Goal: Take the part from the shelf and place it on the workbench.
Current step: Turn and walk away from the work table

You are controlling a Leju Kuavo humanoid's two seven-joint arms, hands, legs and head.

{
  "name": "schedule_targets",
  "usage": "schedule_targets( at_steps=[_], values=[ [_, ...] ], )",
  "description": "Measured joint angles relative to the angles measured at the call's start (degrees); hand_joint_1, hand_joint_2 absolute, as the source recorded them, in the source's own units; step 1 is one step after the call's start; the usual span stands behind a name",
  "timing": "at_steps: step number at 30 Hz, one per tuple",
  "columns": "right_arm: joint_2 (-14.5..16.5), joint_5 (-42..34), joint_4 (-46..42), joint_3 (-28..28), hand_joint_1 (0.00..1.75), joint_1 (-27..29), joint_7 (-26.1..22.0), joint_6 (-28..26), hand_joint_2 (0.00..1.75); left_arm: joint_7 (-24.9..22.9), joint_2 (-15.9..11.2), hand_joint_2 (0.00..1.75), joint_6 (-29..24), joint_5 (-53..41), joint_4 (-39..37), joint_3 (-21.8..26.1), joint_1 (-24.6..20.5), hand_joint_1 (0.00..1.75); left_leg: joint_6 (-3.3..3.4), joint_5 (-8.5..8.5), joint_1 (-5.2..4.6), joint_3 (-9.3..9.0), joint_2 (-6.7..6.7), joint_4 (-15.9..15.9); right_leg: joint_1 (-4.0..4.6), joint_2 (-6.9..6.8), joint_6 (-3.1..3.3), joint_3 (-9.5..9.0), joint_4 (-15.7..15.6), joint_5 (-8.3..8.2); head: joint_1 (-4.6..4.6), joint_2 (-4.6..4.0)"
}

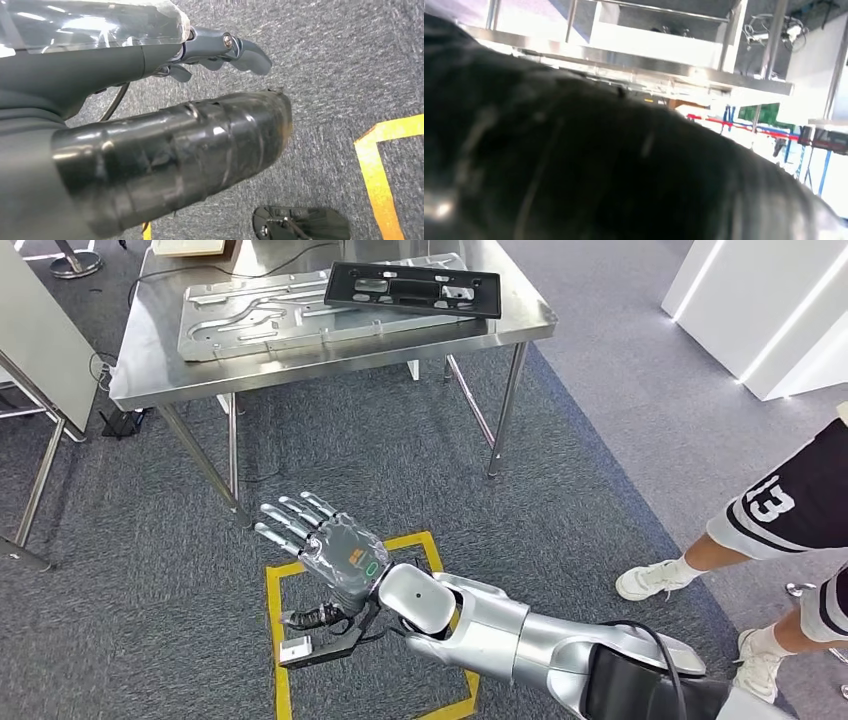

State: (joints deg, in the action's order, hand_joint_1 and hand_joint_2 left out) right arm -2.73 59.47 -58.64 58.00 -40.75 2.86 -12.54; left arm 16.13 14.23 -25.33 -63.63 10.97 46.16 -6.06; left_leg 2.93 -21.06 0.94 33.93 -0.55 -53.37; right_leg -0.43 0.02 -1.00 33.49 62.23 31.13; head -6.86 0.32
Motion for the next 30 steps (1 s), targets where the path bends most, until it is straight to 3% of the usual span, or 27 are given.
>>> schedule_targets(
  at_steps=[2, 3, 4, 6, 7, 8, 10, 12, 14, 17, 18, 19, 21, 23, 24, 25, 27, 28, 30],
  values=[
    [-0.20, 0.18, -0.04, -0.02, 0.00, 0.43, 0.03, 0.01, 0.00, 0.00, 0.00, 0.00, 0.00, -0.02, 0.00, 0.05, 0.00, 0.00, -0.10, 0.25, 0.18, 0.46, 0.37, -0.05, -0.58, 0.02, -0.58, 2.95, 6.49, 3.45, 0.02, 0.01],
    [-0.35, 0.25, -0.04, -0.02, 0.00, 0.71, 0.03, 0.02, 0.00, 0.01, 0.00, 0.00, -0.01, -0.03, 0.00, 0.07, 0.03, 0.00, -0.33, 0.25, 0.35, 0.89, 0.65, -0.43, -0.94, 0.01, -0.96, 3.73, 8.27, 3.98, 0.02, 0.01],
    [-0.48, 0.32, -0.05, -0.02, 0.00, 0.91, 0.03, 0.03, 0.00, 0.02, 0.00, 0.00, -0.01, -0.05, 0.00, 0.08, 0.07, 0.00, -0.71, 0.22, 0.60, 1.38, 1.04, -0.95, -1.31, 0.01, -1.36, 3.52, 8.07, 3.41, 0.03, 0.01],
    [-0.60, 0.45, -0.10, -0.09, 0.00, 1.04, 0.03, 0.04, 0.00, 0.07, -0.01, 0.00, -0.02, -0.08, 0.00, 0.09, 0.06, 0.00, -1.86, -0.11, 1.35, 2.60, 1.90, -2.64, -2.04, 0.43, -2.30, 0.37, 2.32, 0.41, 0.02, 0.01],
    [-0.60, 0.50, -0.14, -0.14, 0.00, 1.07, 0.03, 0.07, 0.00, 0.09, -0.06, 0.00, -0.06, -0.09, 0.02, 0.10, 0.04, 0.00, -2.57, -0.35, 1.51, 3.23, 2.39, -3.62, -2.22, 1.38, -2.68, -0.96, -0.28, -0.66, -0.03, 0.01],
    [-0.62, 0.53, -0.22, -0.18, 0.00, 1.09, 0.03, 0.08, 0.00, 0.10, -0.09, 0.00, -0.10, -0.11, 0.03, 0.11, 0.02, 0.00, -3.21, -0.58, 1.59, 3.80, 2.87, -4.55, -2.29, 2.28, -2.47, -1.72, -1.77, -1.19, 0.00, 0.01],
    [-0.70, 0.58, -0.37, -0.21, 0.00, 1.19, 0.03, 0.11, 0.00, 0.13, -0.14, 0.00, -0.20, -0.13, 0.07, 0.13, 0.08, 0.00, -4.21, -0.61, 1.49, 4.48, 3.71, -5.38, -2.07, 3.24, -1.21, -1.30, -1.32, -1.06, 0.01, 0.01],
    [-0.71, 0.64, -0.54, -0.22, 0.00, 1.17, 0.03, 0.11, 0.00, 0.15, -0.10, 0.00, -0.22, -0.13, 0.07, 0.14, 0.26, 0.00, -4.79, -0.36, 1.76, 4.93, 4.16, -5.44, -1.94, 2.23, 0.27, -0.98, -1.05, -1.31, 0.06, 0.00],
    [-0.61, 0.74, -0.72, -0.23, 0.00, 1.11, 0.03, 0.12, 0.00, 0.15, -0.11, 0.00, -0.22, -0.13, 0.07, 0.15, 0.38, 0.00, -4.90, -2.32, 1.79, 6.23, 3.03, -8.01, -1.79, 1.24, 1.20, -0.61, -1.11, -1.82, 0.09, 0.01],
    [-0.56, 0.91, -0.81, -0.24, 0.00, 1.19, 0.03, 0.14, 0.00, 0.15, -0.11, 0.00, -0.24, -0.13, 0.07, 0.15, 0.33, 0.00, -4.54, -8.78, 1.38, 10.32, 1.07, -18.87, -1.04, -0.45, 1.88, 0.11, -1.14, -2.26, 0.09, 0.01],
    [-0.56, 0.96, -0.81, -0.24, 0.00, 1.24, 0.03, 0.15, 0.00, 0.15, -0.11, 0.00, -0.25, -0.13, 0.07, 0.15, 0.35, 0.00, -4.30, -9.95, 1.22, 11.08, 0.93, -21.54, -0.72, -1.05, 1.99, 0.29, -1.14, -2.32, 0.09, 0.01],
    [-0.57, 1.02, -0.81, -0.24, 0.00, 1.27, 0.03, 0.17, 0.00, 0.15, -0.11, 0.00, -0.25, -0.13, 0.07, 0.15, 0.41, 0.00, -3.93, -10.12, 1.00, 10.85, 0.87, -22.26, -0.41, -1.63, 2.04, 0.39, -1.13, -2.35, 0.08, 0.01],
    [-0.57, 1.11, -0.84, -0.24, 0.00, 1.18, 0.03, 0.20, 0.00, 0.15, -0.10, 0.00, -0.26, -0.13, 0.07, 0.15, 0.48, 0.00, -2.52, -7.90, 0.13, 7.10, 0.32, -17.33, 0.19, -2.78, 2.13, 0.35, -1.14, -2.35, 0.08, 0.01],
    [-0.57, 1.15, -0.91, -0.36, 0.00, 1.03, 0.03, 0.28, 0.00, 0.16, -0.17, 0.00, -0.26, -0.13, 0.09, 0.15, 0.36, 0.00, -0.65, -6.01, -1.08, 2.55, -1.80, -9.86, 0.61, -3.88, 2.15, 0.18, -1.24, -2.31, 0.07, 0.01],
    [-0.58, 1.18, -0.94, -0.45, 0.00, 0.98, 0.03, 0.39, 0.00, 0.18, -0.20, 0.00, -0.26, -0.13, 0.10, 0.15, 0.27, 0.00, -0.01, -5.67, -1.55, 1.35, -2.54, -7.64, 0.68, -4.41, 2.07, 0.14, -1.33, -2.33, 0.06, 0.01],
    [-0.57, 1.21, -0.96, -0.53, 0.00, 0.96, 0.02, 0.54, 0.00, 0.20, -0.23, 0.00, -0.27, -0.13, 0.11, 0.15, 0.22, 0.00, 0.31, -5.74, -1.84, 0.99, -2.84, -6.72, 0.67, -4.91, 1.95, 0.10, -1.44, -2.36, 0.07, 0.01],
    [-0.48, 1.29, -1.02, -0.59, 0.00, 0.90, -0.03, 0.85, 0.00, 0.22, -0.21, 0.00, -0.26, -0.13, 0.11, 0.15, 0.31, 0.00, 0.36, -5.17, -1.73, 0.70, -1.77, -5.78, 0.72, -5.82, 1.50, -0.21, -1.79, -2.37, 0.07, 0.01],
    [-0.43, 1.32, -1.08, -0.62, 0.00, 0.84, -0.05, 0.94, 0.00, 0.22, -0.20, 0.00, -0.27, -0.13, 0.11, 0.15, 0.41, 0.00, 0.30, -4.78, -1.49, 0.32, -1.27, -4.99, 0.71, -5.37, 1.21, -0.33, -1.63, -2.06, 0.05, 0.00],
    [-0.45, 1.35, -1.17, -0.70, 0.00, 0.62, -0.08, 1.05, 0.00, 0.23, -0.18, 0.00, -0.29, -0.14, 0.11, 0.15, 0.38, 0.00, 0.26, -3.96, -0.96, -0.34, -0.28, -3.62, 0.55, -3.08, 0.66, 0.85, 1.50, 0.16, 0.03, 0.00]
  ],
)
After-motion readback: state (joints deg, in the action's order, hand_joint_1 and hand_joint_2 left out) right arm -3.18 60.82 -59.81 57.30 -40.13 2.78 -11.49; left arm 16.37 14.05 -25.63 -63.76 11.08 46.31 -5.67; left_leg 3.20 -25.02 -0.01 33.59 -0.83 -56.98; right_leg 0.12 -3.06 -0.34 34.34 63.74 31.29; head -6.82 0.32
